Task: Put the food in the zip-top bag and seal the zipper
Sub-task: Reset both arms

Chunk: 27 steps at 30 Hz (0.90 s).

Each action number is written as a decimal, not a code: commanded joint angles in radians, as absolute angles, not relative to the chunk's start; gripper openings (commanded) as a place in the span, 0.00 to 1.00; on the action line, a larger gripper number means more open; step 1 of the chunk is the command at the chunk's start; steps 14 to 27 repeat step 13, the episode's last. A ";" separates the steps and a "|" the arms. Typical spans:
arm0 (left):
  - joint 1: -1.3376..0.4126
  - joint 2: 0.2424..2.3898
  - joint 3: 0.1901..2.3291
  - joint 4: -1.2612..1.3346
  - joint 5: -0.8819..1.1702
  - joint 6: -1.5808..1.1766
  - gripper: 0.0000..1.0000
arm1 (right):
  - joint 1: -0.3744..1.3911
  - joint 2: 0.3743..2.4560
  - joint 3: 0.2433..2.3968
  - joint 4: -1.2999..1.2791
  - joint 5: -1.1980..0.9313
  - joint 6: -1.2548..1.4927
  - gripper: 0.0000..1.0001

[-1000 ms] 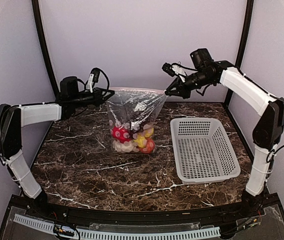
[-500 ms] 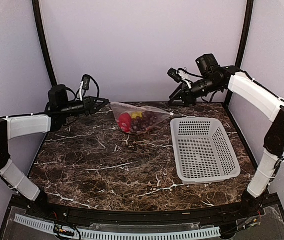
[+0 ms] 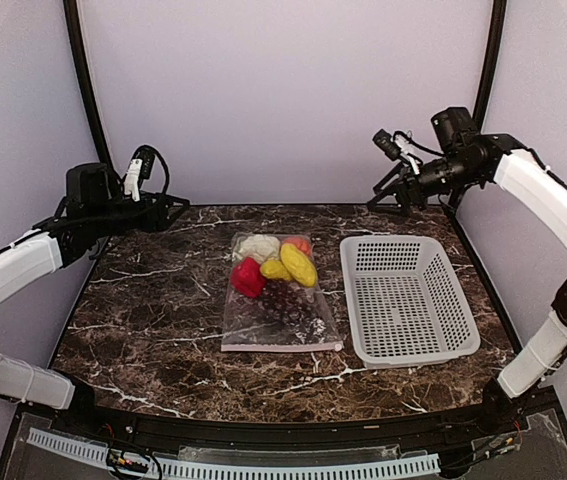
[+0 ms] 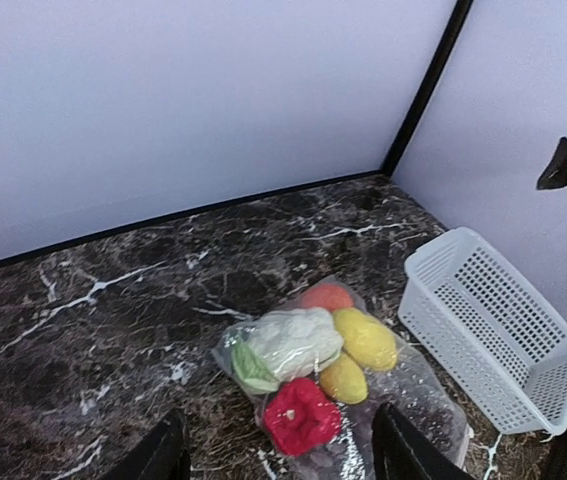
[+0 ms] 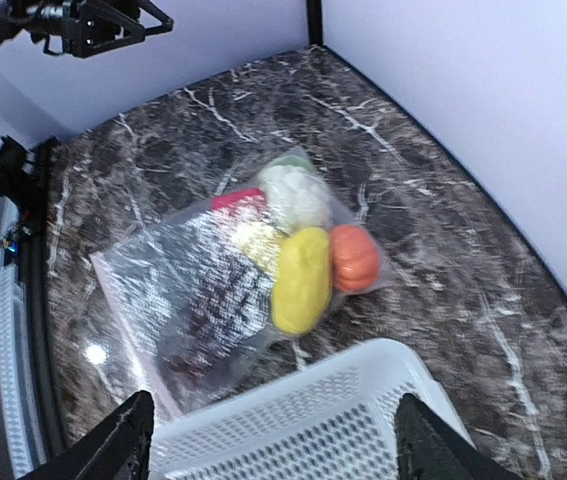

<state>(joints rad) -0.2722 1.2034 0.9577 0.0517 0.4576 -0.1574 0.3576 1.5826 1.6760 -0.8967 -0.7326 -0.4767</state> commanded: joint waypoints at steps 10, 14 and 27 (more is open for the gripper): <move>-0.264 1.178 1.130 -0.292 0.148 -0.110 0.73 | 0.086 1.184 1.304 -0.430 -0.335 -0.111 0.99; -0.264 1.178 1.127 -0.287 0.167 -0.130 0.80 | 0.086 1.166 1.224 -0.386 -0.356 -0.118 0.99; -0.264 1.178 1.127 -0.287 0.167 -0.130 0.80 | 0.086 1.166 1.224 -0.386 -0.356 -0.118 0.99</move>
